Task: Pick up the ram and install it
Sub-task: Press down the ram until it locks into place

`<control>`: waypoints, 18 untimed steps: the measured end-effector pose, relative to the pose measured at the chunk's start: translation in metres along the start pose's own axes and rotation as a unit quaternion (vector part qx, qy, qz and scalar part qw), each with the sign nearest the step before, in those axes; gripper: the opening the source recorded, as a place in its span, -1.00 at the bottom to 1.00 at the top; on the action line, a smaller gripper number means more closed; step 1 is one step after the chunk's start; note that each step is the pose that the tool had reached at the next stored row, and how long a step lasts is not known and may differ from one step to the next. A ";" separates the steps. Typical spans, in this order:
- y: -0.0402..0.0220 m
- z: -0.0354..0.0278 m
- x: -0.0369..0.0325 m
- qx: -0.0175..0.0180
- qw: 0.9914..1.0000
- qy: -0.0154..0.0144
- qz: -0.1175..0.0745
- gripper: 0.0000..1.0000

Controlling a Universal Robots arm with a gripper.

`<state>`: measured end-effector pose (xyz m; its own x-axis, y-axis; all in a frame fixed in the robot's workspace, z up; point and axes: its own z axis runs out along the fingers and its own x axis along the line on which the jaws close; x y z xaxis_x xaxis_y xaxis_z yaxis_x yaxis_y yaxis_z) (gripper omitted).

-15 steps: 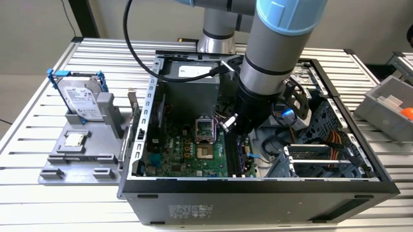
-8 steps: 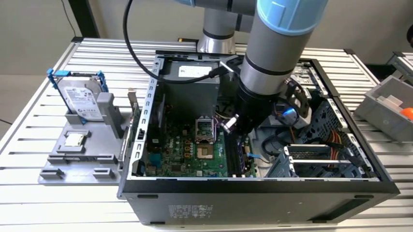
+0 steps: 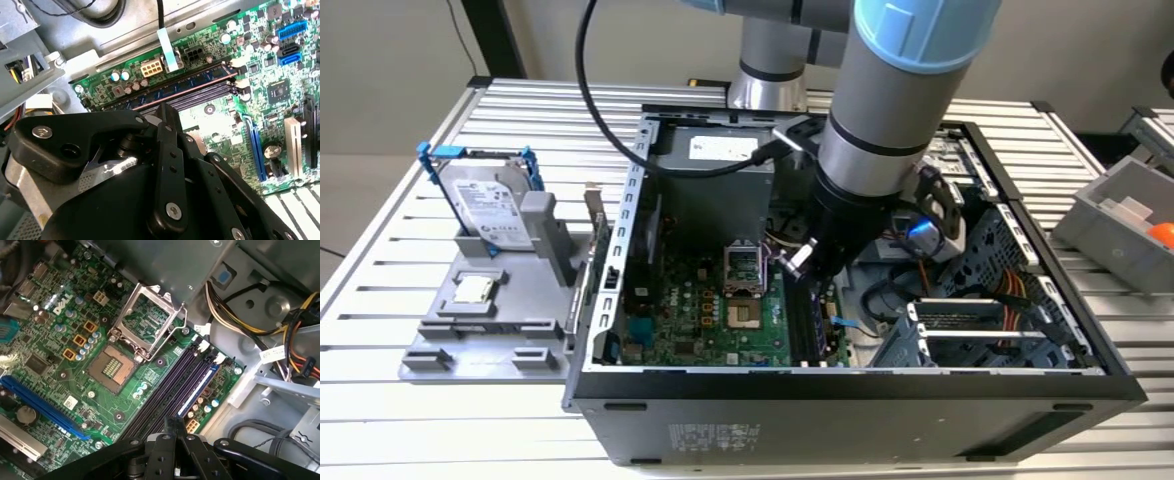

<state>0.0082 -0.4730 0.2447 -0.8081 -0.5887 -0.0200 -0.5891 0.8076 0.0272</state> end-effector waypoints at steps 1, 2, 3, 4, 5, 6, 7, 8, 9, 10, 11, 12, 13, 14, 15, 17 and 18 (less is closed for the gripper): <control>0.0000 0.0000 0.0000 0.000 1.000 0.000 -0.005 -1.00; -0.0001 0.0000 -0.0001 0.000 1.000 0.000 -0.010 -1.00; -0.0001 -0.0001 -0.0002 0.000 1.000 0.000 -0.016 -1.00; -0.0002 0.0000 -0.0003 -0.001 1.000 0.000 -0.022 -1.00; -0.0003 -0.0001 -0.0003 -0.001 1.000 0.001 -0.027 -1.00; -0.0003 0.0000 -0.0004 -0.001 0.999 0.001 -0.032 -1.00; -0.0004 0.0000 -0.0005 -0.001 0.999 0.001 -0.037 -1.00; -0.0004 0.0000 -0.0005 -0.001 0.999 0.001 -0.042 -1.00; -0.0004 0.0000 -0.0006 -0.002 0.999 0.001 -0.048 -1.00; -0.0005 0.0000 -0.0007 -0.002 0.999 0.001 -0.054 -1.00; -0.0005 0.0000 -0.0007 -0.002 0.998 0.001 -0.059 -1.00; -0.0005 0.0000 -0.0007 -0.002 0.998 0.001 -0.063 -1.00; -0.0006 0.0000 -0.0008 -0.003 0.998 0.001 -0.067 -1.00; -0.0006 0.0000 -0.0008 -0.003 0.997 0.001 -0.071 -1.00; -0.0006 0.0000 -0.0008 -0.003 0.997 0.001 -0.074 -1.00; -0.0006 0.0000 -0.0008 -0.003 0.997 0.001 -0.079 -1.00; -0.0006 0.0000 -0.0009 -0.003 0.997 0.001 -0.081 -1.00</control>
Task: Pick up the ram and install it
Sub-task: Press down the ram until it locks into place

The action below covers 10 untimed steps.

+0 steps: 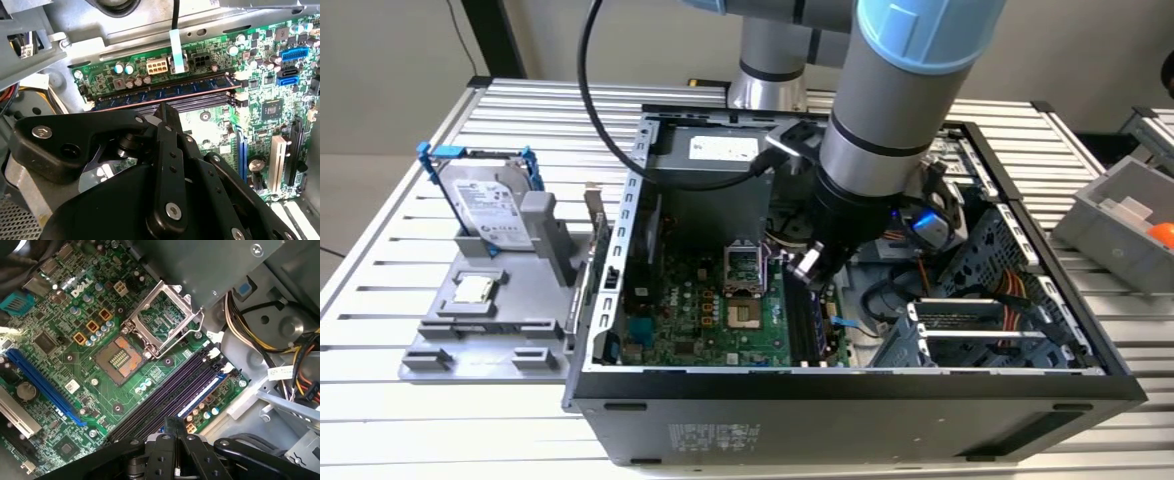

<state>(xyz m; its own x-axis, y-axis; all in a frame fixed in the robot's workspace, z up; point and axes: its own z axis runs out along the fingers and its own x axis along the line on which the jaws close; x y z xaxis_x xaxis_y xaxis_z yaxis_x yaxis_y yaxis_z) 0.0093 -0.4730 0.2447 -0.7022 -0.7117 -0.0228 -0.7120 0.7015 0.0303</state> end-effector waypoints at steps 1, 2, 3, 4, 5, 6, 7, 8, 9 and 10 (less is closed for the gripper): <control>0.0000 0.0000 0.0000 0.000 1.000 0.000 -0.002 -1.00; 0.0000 0.0000 0.0000 0.000 1.000 0.000 -0.005 -1.00; -0.0001 0.0000 0.0000 -0.001 1.000 0.000 -0.007 -1.00; -0.0001 0.0000 -0.0001 -0.001 1.000 0.000 -0.010 -1.00; -0.0001 0.0000 -0.0001 -0.001 1.000 0.000 -0.012 -1.00; -0.0001 0.0000 -0.0001 -0.001 1.000 -0.001 -0.014 -1.00; -0.0001 0.0000 -0.0002 -0.001 1.000 -0.001 -0.017 -1.00; -0.0002 0.0000 -0.0002 -0.002 1.000 -0.001 -0.020 -1.00; -0.0002 0.0000 -0.0002 -0.002 1.000 -0.001 -0.022 -1.00; -0.0002 0.0000 -0.0002 -0.002 1.000 -0.001 -0.024 -1.00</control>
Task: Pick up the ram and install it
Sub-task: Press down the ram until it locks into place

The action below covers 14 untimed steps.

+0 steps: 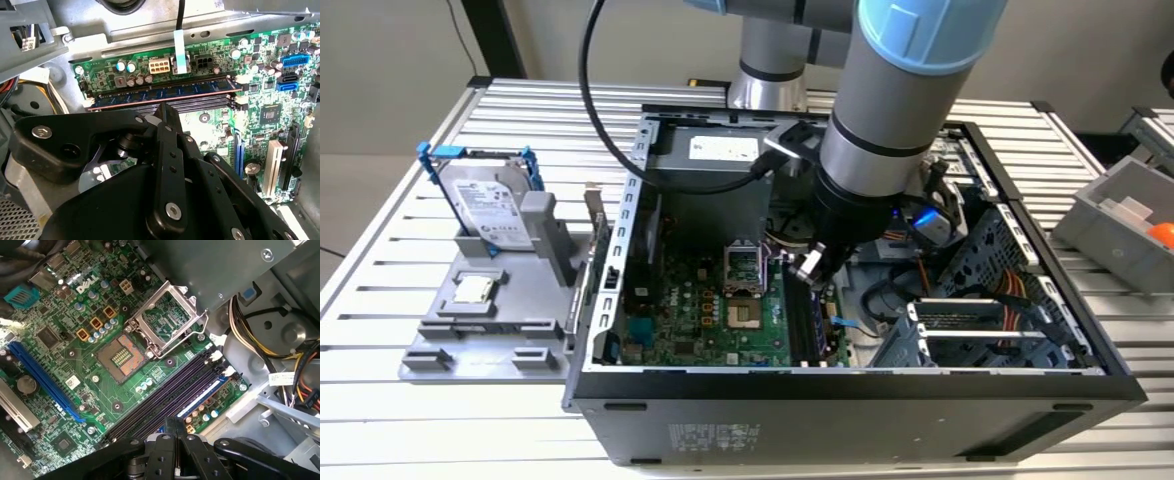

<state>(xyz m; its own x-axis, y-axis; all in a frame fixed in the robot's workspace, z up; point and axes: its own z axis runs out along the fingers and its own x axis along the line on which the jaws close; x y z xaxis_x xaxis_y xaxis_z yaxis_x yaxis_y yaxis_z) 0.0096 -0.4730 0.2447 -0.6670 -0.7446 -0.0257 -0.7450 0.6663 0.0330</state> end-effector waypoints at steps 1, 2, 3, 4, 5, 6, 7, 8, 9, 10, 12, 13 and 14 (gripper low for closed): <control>0.0000 0.0000 0.0000 0.000 1.000 0.000 -0.002 -1.00; 0.0000 0.0000 0.0000 0.000 1.000 0.000 -0.004 -1.00; 0.0000 0.0000 0.0000 0.000 1.000 0.000 -0.006 -1.00; 0.0000 0.0000 0.0000 0.000 1.000 0.000 -0.007 -1.00; 0.0000 0.0000 0.0000 0.000 1.000 0.000 -0.009 -1.00; 0.0000 0.0000 0.0000 -0.001 1.000 0.000 -0.012 -1.00; 0.0000 0.0000 0.0000 -0.001 1.000 0.000 -0.014 -1.00; 0.0000 0.0000 0.0000 -0.001 1.000 0.000 -0.016 -1.00; 0.0000 0.0000 0.0000 -0.001 1.000 0.000 -0.019 -1.00; 0.0000 -0.0001 0.0000 -0.001 1.000 0.000 -0.021 -1.00; 0.0000 -0.0001 0.0000 -0.001 1.000 0.001 -0.025 -1.00; 0.0000 -0.0001 0.0000 -0.001 1.000 0.001 -0.027 -1.00; 0.0000 -0.0001 0.0000 -0.001 1.000 0.001 -0.028 -1.00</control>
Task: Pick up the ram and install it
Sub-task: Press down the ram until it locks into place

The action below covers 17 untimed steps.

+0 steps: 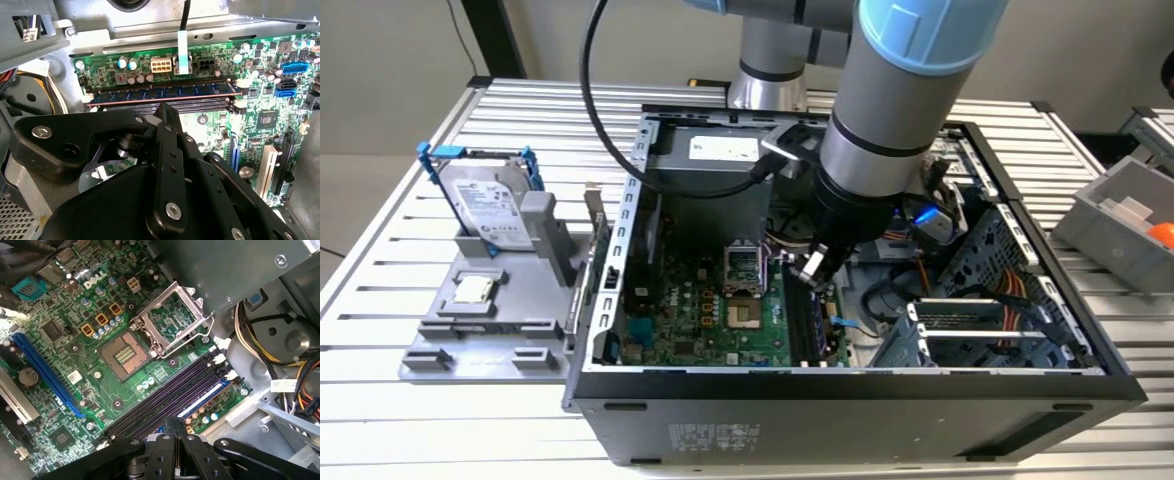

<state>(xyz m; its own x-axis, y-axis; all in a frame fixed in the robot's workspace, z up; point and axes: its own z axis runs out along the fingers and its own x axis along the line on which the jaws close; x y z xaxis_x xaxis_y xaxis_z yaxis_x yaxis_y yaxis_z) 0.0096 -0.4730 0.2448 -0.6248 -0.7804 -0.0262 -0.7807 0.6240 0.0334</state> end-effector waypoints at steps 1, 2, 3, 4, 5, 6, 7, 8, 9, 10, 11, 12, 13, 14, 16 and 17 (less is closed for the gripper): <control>0.0000 0.0000 0.0000 0.000 1.000 0.000 0.000 -1.00; 0.0000 0.0000 0.0000 0.000 1.000 0.000 0.000 -1.00; 0.0000 0.0000 0.0000 0.000 1.000 0.000 0.000 -1.00; 0.0000 0.0000 0.0000 0.000 1.000 0.000 -0.001 -1.00; 0.0000 0.0000 0.0000 0.000 1.000 0.000 -0.002 -1.00; 0.0000 0.0000 0.0000 0.000 1.000 0.000 -0.007 -1.00; 0.0000 -0.0001 0.0000 0.000 1.000 0.000 -0.012 -1.00; 0.0000 -0.0001 0.0000 0.000 1.000 0.001 -0.018 -1.00; 0.0000 -0.0001 0.0000 -0.001 1.000 0.001 -0.024 -1.00; 0.0000 -0.0001 -0.0001 -0.001 1.000 0.001 -0.029 -1.00; -0.0001 0.0000 -0.0002 -0.001 0.999 0.001 -0.035 -1.00; -0.0002 0.0000 -0.0003 -0.002 0.999 0.001 -0.039 -1.00; -0.0004 0.0000 -0.0005 -0.002 0.999 0.001 -0.043 -1.00; -0.0006 0.0000 -0.0006 -0.002 0.999 0.001 -0.048 -1.00; -0.0011 0.0000 -0.0010 -0.002 0.998 0.001 -0.055 -1.00; -0.0014 0.0000 -0.0012 -0.003 0.998 0.001 -0.059 -1.00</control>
<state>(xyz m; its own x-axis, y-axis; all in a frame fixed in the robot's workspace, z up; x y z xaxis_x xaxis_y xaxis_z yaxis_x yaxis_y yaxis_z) 0.0114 -0.4730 0.2448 -0.5280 -0.8488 -0.0290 -0.8491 0.5270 0.0353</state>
